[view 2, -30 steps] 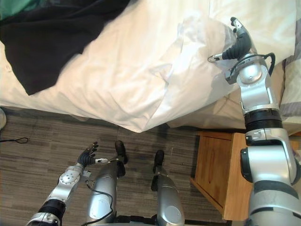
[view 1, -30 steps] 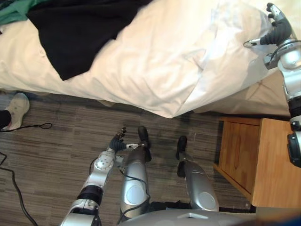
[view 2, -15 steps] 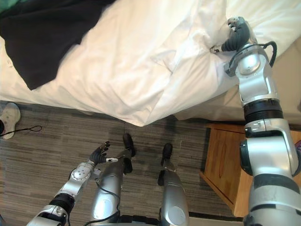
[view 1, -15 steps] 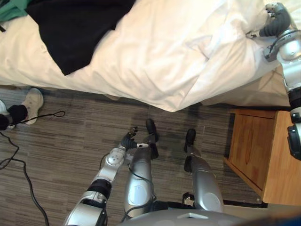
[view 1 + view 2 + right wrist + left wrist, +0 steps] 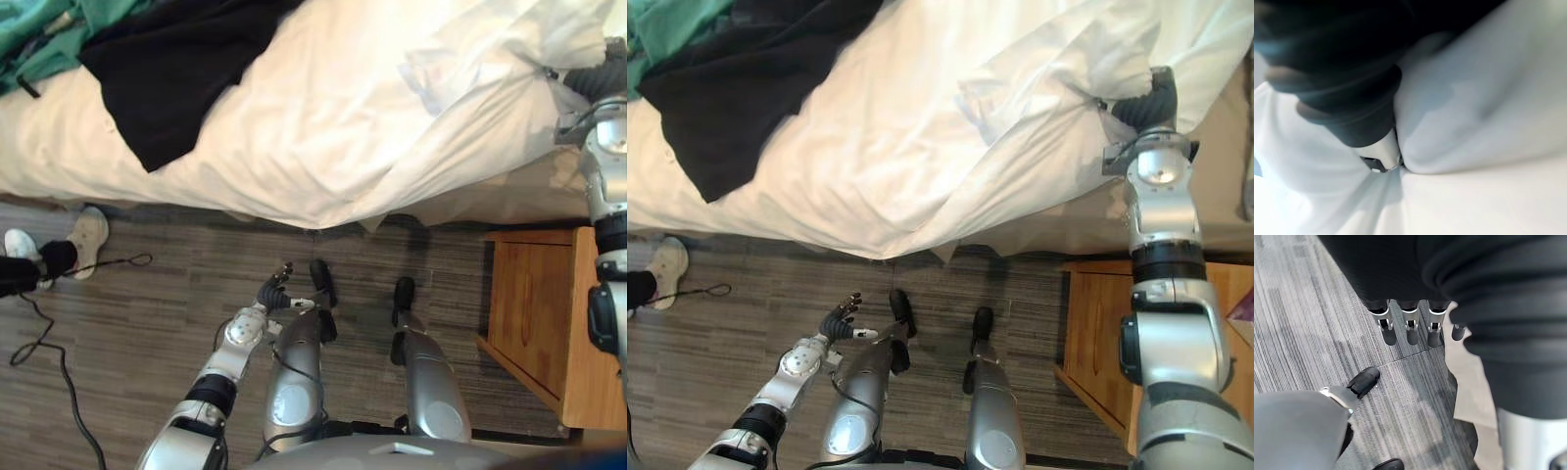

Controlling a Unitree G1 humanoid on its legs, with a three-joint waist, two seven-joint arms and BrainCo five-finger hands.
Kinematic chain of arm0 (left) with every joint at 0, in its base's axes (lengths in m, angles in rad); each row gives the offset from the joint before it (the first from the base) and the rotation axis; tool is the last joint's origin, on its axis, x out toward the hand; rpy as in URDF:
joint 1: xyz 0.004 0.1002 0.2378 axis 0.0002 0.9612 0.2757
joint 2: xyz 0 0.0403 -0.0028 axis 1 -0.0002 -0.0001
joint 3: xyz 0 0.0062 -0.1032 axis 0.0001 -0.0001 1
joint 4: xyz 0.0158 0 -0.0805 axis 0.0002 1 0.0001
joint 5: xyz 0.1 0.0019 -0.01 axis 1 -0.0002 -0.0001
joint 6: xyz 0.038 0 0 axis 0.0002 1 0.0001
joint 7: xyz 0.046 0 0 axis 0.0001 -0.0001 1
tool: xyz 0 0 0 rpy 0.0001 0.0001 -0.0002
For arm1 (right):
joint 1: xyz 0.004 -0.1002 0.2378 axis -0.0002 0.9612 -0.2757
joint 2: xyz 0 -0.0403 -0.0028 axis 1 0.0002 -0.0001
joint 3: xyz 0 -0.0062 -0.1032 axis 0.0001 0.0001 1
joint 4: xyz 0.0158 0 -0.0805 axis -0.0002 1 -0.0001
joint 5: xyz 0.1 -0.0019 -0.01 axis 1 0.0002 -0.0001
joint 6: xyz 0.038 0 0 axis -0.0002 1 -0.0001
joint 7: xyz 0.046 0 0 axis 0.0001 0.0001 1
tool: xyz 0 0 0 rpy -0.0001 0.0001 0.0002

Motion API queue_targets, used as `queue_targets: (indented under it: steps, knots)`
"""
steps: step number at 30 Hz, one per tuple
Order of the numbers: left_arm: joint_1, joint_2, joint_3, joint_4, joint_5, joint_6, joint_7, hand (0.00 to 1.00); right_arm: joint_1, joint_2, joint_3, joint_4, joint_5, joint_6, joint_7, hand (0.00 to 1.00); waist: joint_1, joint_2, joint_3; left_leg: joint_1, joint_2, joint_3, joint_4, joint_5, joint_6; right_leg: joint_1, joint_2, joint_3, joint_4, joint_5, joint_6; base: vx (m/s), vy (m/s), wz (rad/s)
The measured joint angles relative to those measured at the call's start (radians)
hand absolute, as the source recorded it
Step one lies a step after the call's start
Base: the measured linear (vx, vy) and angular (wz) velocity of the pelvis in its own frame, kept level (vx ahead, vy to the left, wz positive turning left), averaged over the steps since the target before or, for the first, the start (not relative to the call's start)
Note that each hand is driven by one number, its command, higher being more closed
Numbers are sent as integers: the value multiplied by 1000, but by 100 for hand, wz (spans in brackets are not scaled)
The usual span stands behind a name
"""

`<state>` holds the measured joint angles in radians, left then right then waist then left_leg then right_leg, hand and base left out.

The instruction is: Tidy the bed and pick cloth on bed and put in laundry

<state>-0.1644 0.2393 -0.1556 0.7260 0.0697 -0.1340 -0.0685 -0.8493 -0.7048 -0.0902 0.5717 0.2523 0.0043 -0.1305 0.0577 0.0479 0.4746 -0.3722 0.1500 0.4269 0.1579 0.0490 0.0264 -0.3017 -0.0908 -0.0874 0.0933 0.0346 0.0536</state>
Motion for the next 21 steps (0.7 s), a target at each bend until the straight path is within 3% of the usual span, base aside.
queue_targets:
  steps: [2,3,6,14,18,21]
  knots:
    - [26,1,21,-1,16,1,0,0,98,31,-82,-83,75,-38,9,100,-18,-8,-3,12,9,11,19,-16,-5,11,6,22,-4,0,1,-8,-12,-33]
    - [34,1,27,-1,22,1,0,0,141,49,-113,-121,92,-50,12,0,-23,-12,-4,15,15,18,35,-27,-6,15,10,29,-5,0,1,-3,-20,-30]
    - [61,1,45,2,39,0,-2,0,254,111,-193,-215,161,-81,28,0,-47,-30,-5,23,44,34,92,-66,-14,35,23,50,-8,2,3,8,-26,-29]
    - [115,0,81,15,41,-32,11,0,495,296,-313,-358,299,-174,90,0,-70,-68,-20,69,78,86,165,-141,-20,78,34,111,-14,-3,10,46,-5,-23]
    - [148,-19,81,47,41,-52,27,0,595,388,-390,-359,317,-202,85,0,-82,-72,-26,107,77,109,177,-174,-22,106,27,133,-7,-18,23,60,27,-18]
    - [179,-27,85,57,41,-67,31,0,682,434,-417,-355,318,-223,82,0,-110,-75,-35,116,72,122,184,-197,-25,109,19,149,-5,-24,28,48,36,-13]
